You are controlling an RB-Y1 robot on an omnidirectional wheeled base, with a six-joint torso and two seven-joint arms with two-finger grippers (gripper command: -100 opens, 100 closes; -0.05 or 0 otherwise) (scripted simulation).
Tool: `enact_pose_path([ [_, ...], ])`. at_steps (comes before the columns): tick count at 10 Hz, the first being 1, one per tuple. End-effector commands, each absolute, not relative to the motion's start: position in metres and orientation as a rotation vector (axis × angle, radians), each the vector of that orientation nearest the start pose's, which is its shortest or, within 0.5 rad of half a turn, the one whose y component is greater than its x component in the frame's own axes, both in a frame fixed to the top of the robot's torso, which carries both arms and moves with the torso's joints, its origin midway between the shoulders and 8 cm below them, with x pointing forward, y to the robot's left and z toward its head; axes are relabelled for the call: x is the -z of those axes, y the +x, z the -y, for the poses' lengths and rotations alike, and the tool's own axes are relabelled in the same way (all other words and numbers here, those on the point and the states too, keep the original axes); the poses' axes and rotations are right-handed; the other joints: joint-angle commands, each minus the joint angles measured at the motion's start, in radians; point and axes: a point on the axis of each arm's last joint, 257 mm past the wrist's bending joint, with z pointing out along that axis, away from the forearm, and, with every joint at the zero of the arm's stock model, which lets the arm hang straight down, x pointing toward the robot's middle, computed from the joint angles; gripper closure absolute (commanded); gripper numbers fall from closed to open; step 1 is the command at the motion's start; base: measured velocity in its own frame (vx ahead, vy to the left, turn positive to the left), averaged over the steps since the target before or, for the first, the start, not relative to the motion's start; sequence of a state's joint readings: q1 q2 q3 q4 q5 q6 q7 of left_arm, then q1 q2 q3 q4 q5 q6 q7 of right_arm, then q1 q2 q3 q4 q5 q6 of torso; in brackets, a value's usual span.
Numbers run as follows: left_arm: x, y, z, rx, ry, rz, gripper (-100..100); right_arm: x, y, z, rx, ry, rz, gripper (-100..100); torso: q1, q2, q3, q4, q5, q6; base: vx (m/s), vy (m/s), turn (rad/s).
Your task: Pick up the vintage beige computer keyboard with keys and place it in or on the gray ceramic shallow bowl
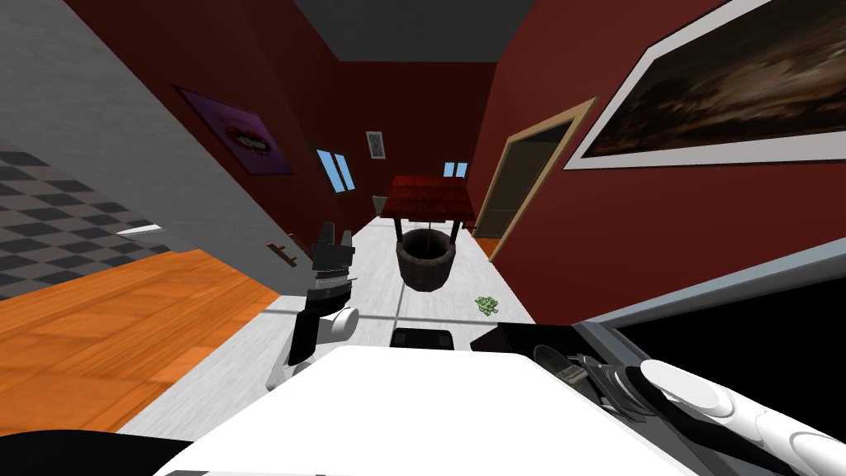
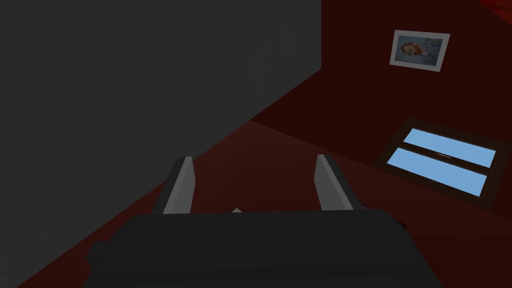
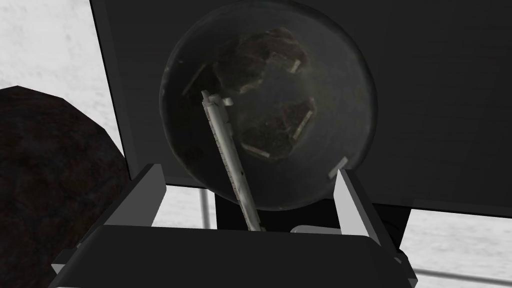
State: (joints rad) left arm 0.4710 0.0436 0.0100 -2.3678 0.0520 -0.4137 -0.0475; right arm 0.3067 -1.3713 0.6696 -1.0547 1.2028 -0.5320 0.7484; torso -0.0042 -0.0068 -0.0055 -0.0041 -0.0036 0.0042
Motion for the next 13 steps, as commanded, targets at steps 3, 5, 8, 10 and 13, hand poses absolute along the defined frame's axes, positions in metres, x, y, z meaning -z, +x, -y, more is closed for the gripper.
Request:
enact_pose_path([
  [3,-0.057,0.341,-0.278,1.302,-0.616,-0.610,0,0.443,0.092,0.653,0.206,-2.229,-2.236,0,0.000,0.000,0.000,0.000,0.000,0.000,0.000,0.000,0.000],
  [5,-0.057,0.341,-0.278,1.303,-0.616,-0.610,0,0.435,0.098,0.668,0.228,-2.231,-2.248,-100,0.001,0.002,0.001,0.000,0.000,-0.001,-0.051,0.023,0.094],
  [8,-0.057,0.341,-0.278,1.303,-0.616,-0.610,0,0.422,0.110,0.690,0.252,-2.224,-2.264,-100,0.002,0.005,0.003,0.001,0.001,0.000,-0.077,0.039,0.087],
  [10,-0.057,0.341,-0.278,1.303,-0.616,-0.610,0,0.415,0.114,0.699,0.259,-2.214,-2.276,-100,0.002,0.005,0.003,0.001,0.001,0.000,-0.061,0.035,0.098],
  [13,-0.057,0.341,-0.278,1.303,-0.616,-0.610,0,0.406,0.110,0.715,0.272,-2.192,-2.317,-100,0.002,0.004,0.003,0.001,0.000,0.000,-0.059,0.028,0.070],
])
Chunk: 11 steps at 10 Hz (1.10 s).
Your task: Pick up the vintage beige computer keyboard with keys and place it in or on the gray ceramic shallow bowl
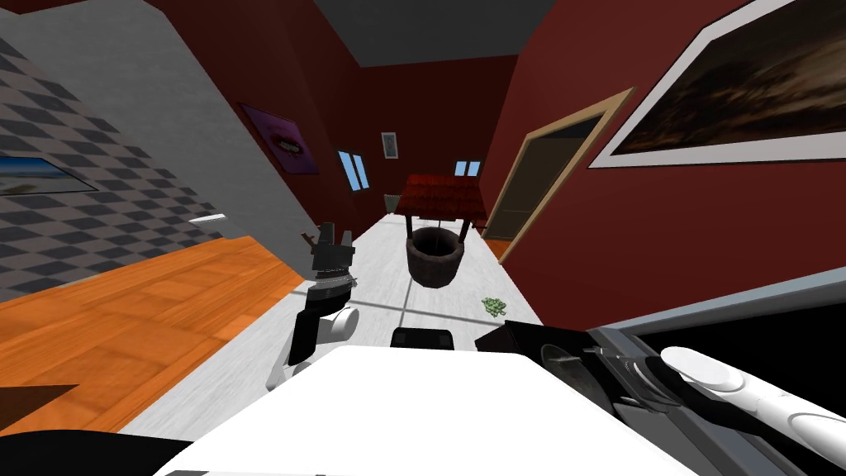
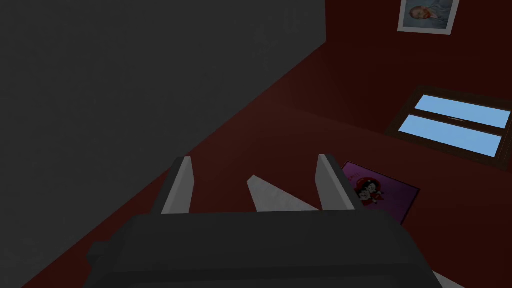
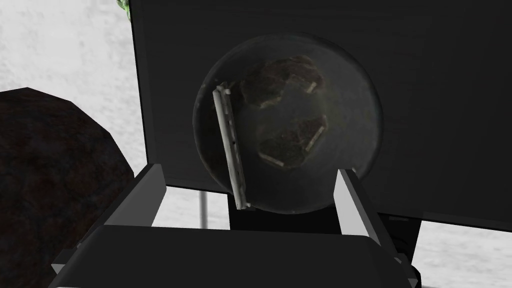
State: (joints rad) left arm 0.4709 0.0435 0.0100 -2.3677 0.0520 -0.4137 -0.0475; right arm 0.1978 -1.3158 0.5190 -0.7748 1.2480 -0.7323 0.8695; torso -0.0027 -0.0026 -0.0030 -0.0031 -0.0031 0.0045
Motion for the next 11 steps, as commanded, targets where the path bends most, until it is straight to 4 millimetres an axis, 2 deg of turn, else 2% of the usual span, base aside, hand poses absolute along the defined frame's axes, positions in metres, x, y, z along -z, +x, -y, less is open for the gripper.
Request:
enact_pose_path([
  [1,-0.057,0.341,-0.278,1.302,-0.616,-0.610,0,0.403,0.119,0.714,0.265,-2.183,-2.298,-100,0.000,0.000,0.000,0.000,0.000,0.000,-0.061,0.035,0.104],
  [3,-0.057,0.341,-0.278,1.302,-0.616,-0.610,0,0.400,0.109,0.723,0.273,-2.170,-2.339,-100,0.000,0.000,0.000,0.000,0.000,0.000,-0.041,0.021,0.027],
  [4,-0.057,0.341,-0.278,1.302,-0.616,-0.610,0,0.398,0.119,0.719,0.256,-2.161,-2.314,-100,-0.001,-0.001,-0.001,0.000,0.000,0.000,-0.054,0.035,0.107],
  [5,-0.057,0.341,-0.278,1.303,-0.616,-0.610,0,0.394,0.110,0.728,0.267,-2.146,-2.353,-100,0.000,-0.001,0.000,0.000,0.000,-0.001,-0.051,0.031,0.067],
  [6,-0.057,0.341,-0.278,1.302,-0.616,-0.610,0,0.392,0.117,0.724,0.249,-2.132,-2.335,-100,0.000,-0.001,0.000,0.000,0.000,0.000,-0.072,0.044,0.098],
  [7,-0.057,0.341,-0.278,1.303,-0.616,-0.610,0,0.389,0.106,0.733,0.260,-2.114,-2.378,-100,0.001,0.000,0.000,0.000,0.000,0.000,-0.059,0.041,0.069],
  [8,-0.057,0.341,-0.278,1.302,-0.616,-0.610,0,0.387,0.113,0.729,0.239,-2.097,-2.360,-100,0.001,0.000,0.000,0.000,0.000,0.000,-0.058,0.041,0.133],
  [10,-0.057,0.341,-0.278,1.302,-0.616,-0.610,0,0.384,0.103,0.736,0.247,-2.079,-2.398,-100,0.000,0.000,0.000,0.000,0.000,0.001,-0.040,0.023,0.015],
  [11,-0.057,0.341,-0.278,1.302,-0.616,-0.610,0,0.383,0.107,0.732,0.225,-2.055,-2.386,-100,-0.001,-0.001,-0.001,0.000,0.000,0.001,-0.054,0.038,0.119],
])
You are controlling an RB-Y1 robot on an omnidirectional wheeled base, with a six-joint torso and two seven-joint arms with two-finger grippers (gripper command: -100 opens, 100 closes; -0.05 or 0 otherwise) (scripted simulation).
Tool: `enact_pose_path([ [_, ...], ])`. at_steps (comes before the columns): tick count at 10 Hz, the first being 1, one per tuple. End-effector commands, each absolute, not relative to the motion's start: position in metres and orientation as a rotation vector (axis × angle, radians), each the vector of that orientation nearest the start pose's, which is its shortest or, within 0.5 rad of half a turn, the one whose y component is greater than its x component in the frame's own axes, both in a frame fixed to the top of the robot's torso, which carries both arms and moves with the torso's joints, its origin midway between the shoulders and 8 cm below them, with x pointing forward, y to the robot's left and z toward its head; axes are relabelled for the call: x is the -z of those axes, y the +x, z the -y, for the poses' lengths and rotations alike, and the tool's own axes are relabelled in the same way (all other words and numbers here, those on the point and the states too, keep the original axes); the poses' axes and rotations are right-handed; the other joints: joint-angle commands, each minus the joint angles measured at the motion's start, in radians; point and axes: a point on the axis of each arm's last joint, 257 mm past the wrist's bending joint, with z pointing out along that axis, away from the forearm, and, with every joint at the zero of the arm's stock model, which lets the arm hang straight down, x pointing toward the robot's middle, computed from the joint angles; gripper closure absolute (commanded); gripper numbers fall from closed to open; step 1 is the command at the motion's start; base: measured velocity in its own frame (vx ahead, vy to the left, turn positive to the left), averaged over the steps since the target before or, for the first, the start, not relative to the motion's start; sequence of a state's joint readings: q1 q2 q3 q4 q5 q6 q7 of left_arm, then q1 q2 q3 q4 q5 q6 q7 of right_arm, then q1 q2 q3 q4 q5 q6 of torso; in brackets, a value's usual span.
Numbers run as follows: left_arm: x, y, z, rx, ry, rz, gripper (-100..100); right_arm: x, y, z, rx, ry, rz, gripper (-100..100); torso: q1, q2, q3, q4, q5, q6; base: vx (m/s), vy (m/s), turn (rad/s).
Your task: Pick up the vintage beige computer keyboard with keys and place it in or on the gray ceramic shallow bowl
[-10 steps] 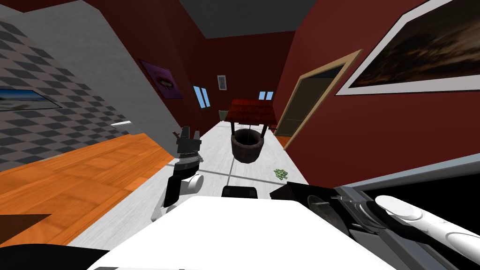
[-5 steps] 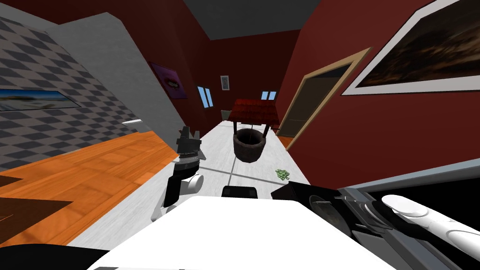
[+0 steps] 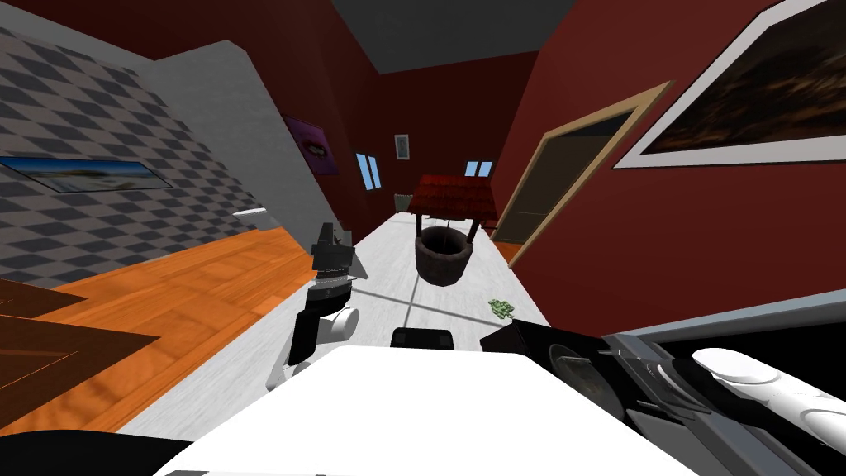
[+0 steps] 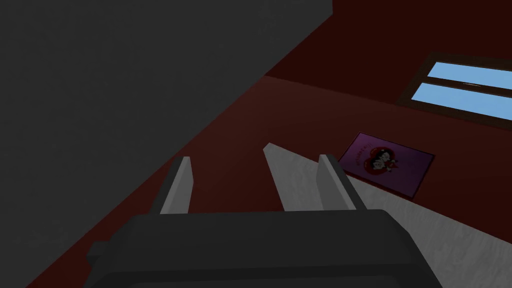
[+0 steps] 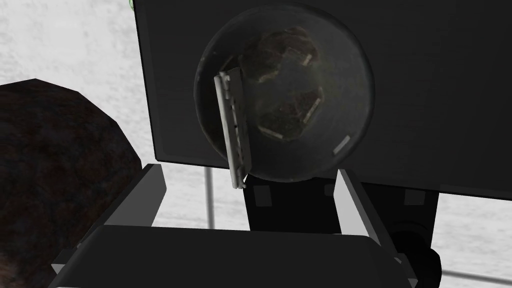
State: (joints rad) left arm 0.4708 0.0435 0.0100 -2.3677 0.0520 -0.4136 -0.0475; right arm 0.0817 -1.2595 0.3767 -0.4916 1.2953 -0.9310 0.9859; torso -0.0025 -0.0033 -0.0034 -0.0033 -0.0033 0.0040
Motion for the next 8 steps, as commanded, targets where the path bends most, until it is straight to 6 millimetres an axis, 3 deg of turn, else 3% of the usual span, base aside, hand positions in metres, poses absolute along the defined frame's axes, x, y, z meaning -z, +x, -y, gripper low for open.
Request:
enact_pose_path([
  [1,-0.0567,0.3410,-0.2776,1.303,-0.616,-0.610,0,0.3811,0.1000,0.7369,0.230,-2.041,-2.415,-100,0.000,0.000,0.000,0.000,0.000,0.000,-0.049,0.027,0.072],
  [2,-0.0567,0.3410,-0.2776,1.302,-0.616,-0.610,0,0.3826,0.1027,0.7353,0.232,-2.051,-2.403,-100,-0.001,0.000,0.000,0.000,0.000,0.001,-0.016,0.006,0.000],
  [3,-0.0567,0.3410,-0.2776,1.302,-0.616,-0.610,0,0.3825,0.1019,0.7352,0.229,-2.050,-2.404,0,-0.002,-0.001,-0.001,0.000,0.000,0.001,0.000,0.000,0.000],
  [8,-0.0567,0.3410,-0.2776,1.302,-0.616,-0.610,0,0.3825,0.1019,0.7352,0.230,-2.050,-2.404,0,-0.003,-0.003,-0.002,-0.001,0.000,0.001,0.000,0.000,0.000],
])
